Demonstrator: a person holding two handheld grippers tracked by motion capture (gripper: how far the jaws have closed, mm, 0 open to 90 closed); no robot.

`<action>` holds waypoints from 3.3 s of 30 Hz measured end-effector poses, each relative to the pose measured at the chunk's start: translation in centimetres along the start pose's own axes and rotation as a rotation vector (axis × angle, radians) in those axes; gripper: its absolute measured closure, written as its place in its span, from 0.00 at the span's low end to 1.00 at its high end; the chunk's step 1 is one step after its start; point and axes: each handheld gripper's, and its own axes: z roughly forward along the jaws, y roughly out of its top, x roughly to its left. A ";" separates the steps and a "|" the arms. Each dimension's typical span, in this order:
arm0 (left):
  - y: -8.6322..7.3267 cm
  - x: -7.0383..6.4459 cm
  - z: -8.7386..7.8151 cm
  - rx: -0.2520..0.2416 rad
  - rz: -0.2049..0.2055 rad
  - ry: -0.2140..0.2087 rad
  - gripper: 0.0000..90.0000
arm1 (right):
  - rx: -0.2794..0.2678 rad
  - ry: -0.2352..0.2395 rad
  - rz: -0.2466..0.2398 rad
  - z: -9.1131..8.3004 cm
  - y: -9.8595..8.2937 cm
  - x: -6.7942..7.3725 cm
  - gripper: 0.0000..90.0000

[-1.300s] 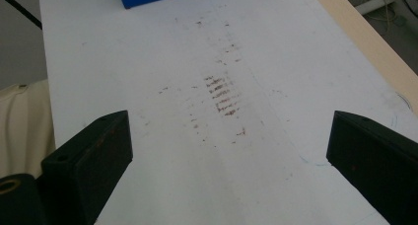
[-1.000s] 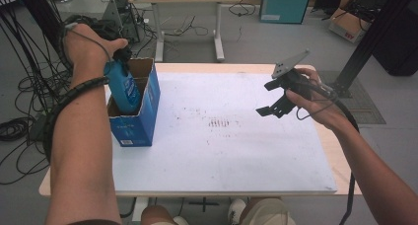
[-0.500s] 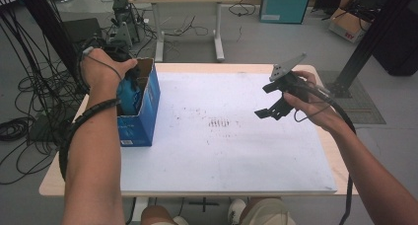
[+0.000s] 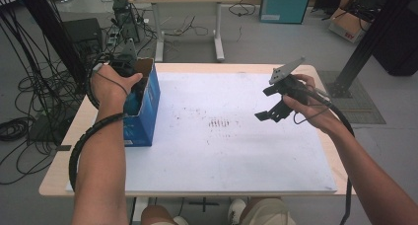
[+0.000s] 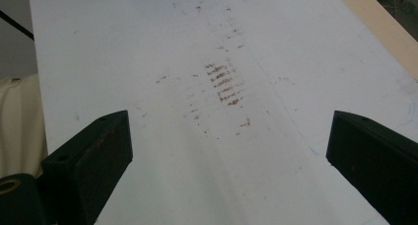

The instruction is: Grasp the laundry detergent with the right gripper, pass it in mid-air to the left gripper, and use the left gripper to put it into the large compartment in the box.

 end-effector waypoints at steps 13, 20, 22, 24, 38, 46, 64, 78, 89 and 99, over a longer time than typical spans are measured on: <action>-0.3 0.3 1.0 -0.015 0.013 0.016 0.42 | 0.004 -0.007 0.007 0.3 0.0 -0.2 0.04; -0.5 0.3 1.2 -0.030 0.012 0.018 0.41 | 0.012 -0.011 0.003 0.2 0.2 -0.2 0.04; -0.5 0.4 1.1 -0.027 0.015 0.017 0.41 | 0.007 -0.013 0.005 0.0 0.2 -0.3 0.04; -0.5 0.4 1.1 -0.026 0.015 0.018 0.41 | 0.005 -0.017 0.009 -0.1 0.3 -0.3 0.04; -0.3 0.4 1.2 -0.023 0.014 0.016 0.41 | 0.006 -0.025 0.004 -0.4 0.3 -0.6 0.04; -0.5 0.5 1.2 -0.034 0.011 0.015 0.41 | 0.011 -0.026 0.004 -0.4 0.3 -0.6 0.04; -0.5 0.5 1.2 -0.031 0.016 0.016 0.41 | 0.009 -0.038 -0.007 -0.7 0.3 -0.7 0.04; -0.5 0.4 1.2 -0.034 0.016 0.018 0.41 | 0.015 -0.043 -0.002 -0.8 0.4 -0.6 0.04; -0.5 0.3 1.2 -0.034 0.017 0.023 0.41 | 0.015 -0.044 -0.004 -1.0 0.3 -0.6 0.04; -0.5 0.3 1.2 -0.034 0.018 0.024 0.41 | 0.017 -0.042 -0.005 -1.1 0.3 -0.6 0.04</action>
